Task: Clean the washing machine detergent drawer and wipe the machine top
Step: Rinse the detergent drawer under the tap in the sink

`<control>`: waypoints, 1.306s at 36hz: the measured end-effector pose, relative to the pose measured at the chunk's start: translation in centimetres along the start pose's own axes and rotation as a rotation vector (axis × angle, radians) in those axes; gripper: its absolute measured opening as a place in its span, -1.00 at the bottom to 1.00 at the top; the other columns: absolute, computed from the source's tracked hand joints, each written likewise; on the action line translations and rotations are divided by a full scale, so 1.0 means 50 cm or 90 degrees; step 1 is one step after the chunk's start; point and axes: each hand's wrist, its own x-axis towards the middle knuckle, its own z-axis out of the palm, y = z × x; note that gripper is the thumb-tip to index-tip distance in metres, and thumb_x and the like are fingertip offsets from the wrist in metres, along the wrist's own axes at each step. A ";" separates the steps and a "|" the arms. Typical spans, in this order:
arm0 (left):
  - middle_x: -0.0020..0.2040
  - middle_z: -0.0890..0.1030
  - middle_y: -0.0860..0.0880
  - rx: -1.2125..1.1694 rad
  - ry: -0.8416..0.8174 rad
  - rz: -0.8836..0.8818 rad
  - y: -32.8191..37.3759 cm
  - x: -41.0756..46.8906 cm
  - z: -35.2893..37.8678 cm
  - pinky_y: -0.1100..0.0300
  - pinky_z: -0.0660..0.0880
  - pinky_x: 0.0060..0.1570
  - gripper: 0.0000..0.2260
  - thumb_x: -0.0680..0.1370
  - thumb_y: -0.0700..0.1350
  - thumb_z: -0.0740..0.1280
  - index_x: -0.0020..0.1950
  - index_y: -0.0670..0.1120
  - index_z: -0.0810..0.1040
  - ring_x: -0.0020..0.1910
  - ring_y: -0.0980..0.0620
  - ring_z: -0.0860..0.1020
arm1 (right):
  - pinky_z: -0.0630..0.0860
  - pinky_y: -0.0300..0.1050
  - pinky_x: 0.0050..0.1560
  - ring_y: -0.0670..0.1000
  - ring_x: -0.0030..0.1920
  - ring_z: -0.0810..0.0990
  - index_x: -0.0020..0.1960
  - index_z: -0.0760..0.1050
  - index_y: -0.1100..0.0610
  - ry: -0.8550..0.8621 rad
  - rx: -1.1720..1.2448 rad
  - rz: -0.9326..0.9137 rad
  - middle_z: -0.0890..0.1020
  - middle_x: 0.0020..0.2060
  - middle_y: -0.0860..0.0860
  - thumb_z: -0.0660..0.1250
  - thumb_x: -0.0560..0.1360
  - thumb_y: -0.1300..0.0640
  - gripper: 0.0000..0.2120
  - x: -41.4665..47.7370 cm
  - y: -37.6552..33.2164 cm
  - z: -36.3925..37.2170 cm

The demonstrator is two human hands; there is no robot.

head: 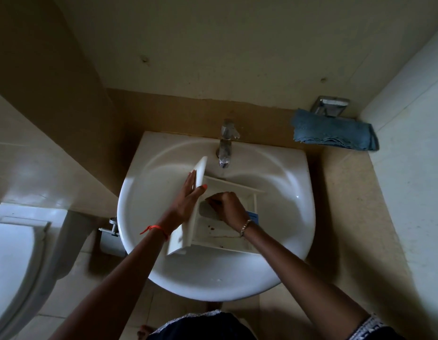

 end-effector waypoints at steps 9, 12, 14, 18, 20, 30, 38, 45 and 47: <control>0.56 0.01 -0.04 -0.004 0.005 0.007 0.002 -0.009 -0.003 0.08 0.01 0.48 -0.44 0.61 -0.06 0.17 0.54 -0.06 -0.01 0.52 0.03 0.02 | 0.42 -0.17 0.28 0.02 0.18 0.56 0.21 0.54 0.24 -0.190 -0.193 0.081 0.58 0.18 0.13 0.15 0.51 0.41 -0.66 -0.037 0.108 -0.142; 0.55 0.01 -0.05 -0.006 0.006 0.005 0.005 -0.010 0.001 0.13 0.03 0.43 -0.44 0.61 -0.07 0.17 0.54 -0.07 -0.02 0.51 0.01 0.04 | 0.35 -0.46 0.14 -0.04 0.20 0.54 0.22 0.53 0.21 -0.229 -0.211 0.103 0.57 0.20 0.10 0.14 0.53 0.39 -0.66 -0.044 0.117 -0.181; 0.55 0.01 -0.06 -0.012 0.006 0.005 0.006 -0.012 0.003 0.17 0.05 0.40 -0.44 0.61 -0.08 0.16 0.54 -0.08 -0.02 0.51 0.00 0.05 | 0.38 -0.50 0.04 -0.07 0.12 0.57 0.18 0.56 0.23 -0.225 -0.237 0.104 0.60 0.16 0.11 0.17 0.52 0.39 -0.69 -0.032 0.112 -0.181; 0.55 0.01 -0.07 -0.007 0.003 0.006 0.006 -0.012 0.003 0.18 0.06 0.39 -0.44 0.62 -0.08 0.15 0.54 -0.09 -0.03 0.51 -0.01 0.05 | 0.56 -0.12 0.08 0.06 -0.05 0.65 0.04 0.59 0.33 -0.062 -0.058 0.150 0.67 -0.06 0.19 0.28 0.52 0.26 -0.81 0.010 0.076 -0.156; 0.55 0.00 -0.07 -0.008 0.000 0.005 0.007 -0.013 0.003 0.19 0.05 0.39 -0.44 0.62 -0.09 0.15 0.54 -0.09 -0.04 0.51 0.00 0.04 | 0.61 -0.14 -0.05 0.03 -0.18 0.66 0.07 0.54 0.39 0.028 0.293 0.205 0.66 -0.14 0.17 0.25 0.53 0.27 -0.79 0.036 0.043 -0.142; 0.55 0.01 -0.06 -0.003 0.017 -0.003 0.012 -0.011 0.006 0.22 0.06 0.35 -0.45 0.61 -0.10 0.17 0.54 -0.08 0.00 0.51 0.00 0.06 | 0.58 -0.13 -0.40 0.09 -0.31 0.52 -0.21 0.41 0.31 0.068 1.020 0.367 0.58 -0.48 0.18 -0.04 0.57 0.37 -0.70 0.140 -0.067 -0.085; 0.55 0.01 -0.06 -0.001 0.019 -0.010 0.011 -0.008 0.008 0.26 0.06 0.29 -0.44 0.61 -0.09 0.18 0.54 -0.07 0.00 0.51 0.00 0.06 | 0.32 -0.29 -0.50 -0.04 -0.48 0.34 -0.31 0.23 0.15 -0.023 0.940 0.325 0.40 -0.57 0.04 0.02 0.31 0.36 -0.86 0.152 -0.052 -0.070; 0.55 0.03 -0.08 0.003 0.025 -0.003 0.011 -0.008 0.005 0.30 0.05 0.28 -0.47 0.61 -0.14 0.16 0.53 -0.11 0.01 0.50 0.00 0.07 | 0.45 -0.05 -0.14 0.05 -0.36 0.66 -0.22 0.48 0.24 -0.196 0.597 0.430 0.66 -0.39 0.12 0.01 0.62 0.23 -0.65 0.111 -0.037 -0.108; 0.55 0.01 -0.07 0.004 0.020 -0.002 0.010 -0.007 0.006 0.29 0.05 0.28 -0.46 0.61 -0.13 0.16 0.53 -0.10 0.00 0.50 0.01 0.06 | 0.42 -0.10 -0.14 0.02 -0.26 0.61 -0.15 0.53 0.22 -0.247 0.370 0.430 0.67 -0.30 0.07 0.03 0.62 0.18 -0.66 0.104 -0.034 -0.128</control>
